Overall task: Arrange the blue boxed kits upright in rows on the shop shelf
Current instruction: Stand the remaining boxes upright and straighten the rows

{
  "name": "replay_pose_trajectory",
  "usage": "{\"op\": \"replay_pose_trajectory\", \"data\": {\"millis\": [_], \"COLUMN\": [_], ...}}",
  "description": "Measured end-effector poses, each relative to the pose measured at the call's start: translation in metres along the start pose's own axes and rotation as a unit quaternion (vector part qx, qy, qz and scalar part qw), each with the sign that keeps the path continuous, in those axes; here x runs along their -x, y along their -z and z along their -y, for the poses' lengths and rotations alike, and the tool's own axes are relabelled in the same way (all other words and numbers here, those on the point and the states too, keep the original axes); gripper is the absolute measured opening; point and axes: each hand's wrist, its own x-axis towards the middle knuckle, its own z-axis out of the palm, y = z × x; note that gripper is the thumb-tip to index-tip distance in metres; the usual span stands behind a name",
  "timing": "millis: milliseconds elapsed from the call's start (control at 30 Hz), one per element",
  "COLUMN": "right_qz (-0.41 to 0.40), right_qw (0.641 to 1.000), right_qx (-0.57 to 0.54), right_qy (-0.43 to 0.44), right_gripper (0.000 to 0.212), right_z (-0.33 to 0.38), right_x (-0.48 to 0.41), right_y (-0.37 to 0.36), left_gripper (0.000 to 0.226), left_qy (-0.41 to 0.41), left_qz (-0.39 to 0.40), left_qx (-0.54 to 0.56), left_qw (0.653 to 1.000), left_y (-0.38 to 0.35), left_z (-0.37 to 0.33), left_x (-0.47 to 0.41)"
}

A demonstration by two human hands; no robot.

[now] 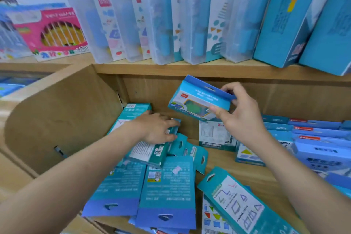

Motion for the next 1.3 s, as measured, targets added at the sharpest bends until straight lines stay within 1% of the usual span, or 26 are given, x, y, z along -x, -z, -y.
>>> {"op": "replay_pose_trajectory", "data": {"millis": [100, 167, 300, 367, 467, 600, 667, 767, 833, 867, 933, 967, 1067, 1100, 1133, 1200, 1233, 1300], "right_qz": [0.010, 0.010, 0.016, 0.019, 0.021, 0.015, 0.015, 0.019, 0.037, 0.049, 0.071, 0.080, 0.117, 0.132, 0.144, 0.158, 0.157, 0.135], "right_qw": [1.000, 0.999, 0.999, 0.999, 0.997, 0.995, 0.994, 0.994, 0.993, 0.991, 0.989, 0.987, 0.974, 0.968, 0.962, 0.950, 0.945, 0.933], "right_qx": [0.024, 0.040, 0.033, 0.029, 0.070, 0.082, 0.086, 0.083, 0.092, 0.099, 0.116, 0.131, 0.188, 0.209, 0.230, 0.268, 0.288, 0.334], "right_qy": [-0.002, -0.005, -0.031, -0.034, -0.035, -0.062, -0.072, -0.072, -0.070, -0.070, -0.062, -0.055, -0.047, -0.044, -0.038, -0.020, -0.011, -0.003], "right_gripper": [0.032, 0.031, 0.036, 0.036, 0.035, 0.036, 0.035, 0.036, 0.034, 0.033, 0.032, 0.032, 0.033, 0.034, 0.036, 0.034, 0.033, 0.034], "right_z": [0.000, 0.004, 0.004, 0.005, 0.005, 0.000, -0.001, -0.002, -0.002, -0.002, -0.002, -0.001, -0.003, -0.005, -0.007, -0.014, -0.017, -0.025], "right_x": [-0.011, -0.018, -0.025, -0.026, -0.029, -0.033, -0.034, -0.035, -0.035, -0.036, -0.036, -0.036, -0.034, -0.033, -0.031, -0.024, -0.020, -0.014], "right_y": [-0.015, -0.020, -0.033, -0.039, -0.041, -0.042, -0.043, -0.047, -0.052, -0.054, -0.058, -0.061, -0.068, -0.072, -0.075, -0.083, -0.087, -0.093], "left_gripper": [0.054, 0.054, 0.055, 0.051, 0.051, 0.047, 0.046, 0.040, 0.032, 0.031, 0.034, 0.037, 0.052, 0.059, 0.065, 0.073, 0.072, 0.058], "left_qy": [-0.014, -0.019, -0.032, -0.041, -0.037, -0.044, -0.068, -0.108, -0.114, -0.114, -0.110, -0.104, -0.050, -0.026, -0.007, 0.012, 0.013, 0.013], "left_qz": [-0.021, -0.020, -0.055, -0.047, -0.012, -0.073, -0.100, -0.132, -0.131, -0.126, -0.123, -0.134, -0.217, -0.232, -0.232, -0.199, -0.181, -0.161], "left_qx": [0.017, 0.029, 0.044, 0.031, 0.002, 0.026, 0.049, 0.118, 0.157, 0.167, 0.164, 0.145, 0.056, 0.041, 0.040, 0.052, 0.056, 0.078], "left_qw": [1.000, 0.999, 0.997, 0.998, 0.999, 0.996, 0.991, 0.978, 0.972, 0.971, 0.973, 0.975, 0.973, 0.972, 0.972, 0.979, 0.982, 0.984], "left_y": [-0.009, -0.013, -0.012, -0.005, 0.002, -0.002, -0.005, -0.008, -0.010, -0.012, -0.016, -0.018, -0.022, -0.025, -0.028, -0.035, -0.037, -0.034], "left_z": [0.001, 0.003, 0.003, -0.005, -0.013, -0.007, -0.002, 0.003, 0.003, 0.002, 0.001, 0.002, 0.012, 0.018, 0.022, 0.027, 0.027, 0.024], "left_x": [0.005, 0.008, 0.004, -0.004, -0.013, -0.009, -0.006, 0.000, 0.004, 0.006, 0.009, 0.010, 0.016, 0.019, 0.022, 0.027, 0.027, 0.025]}}
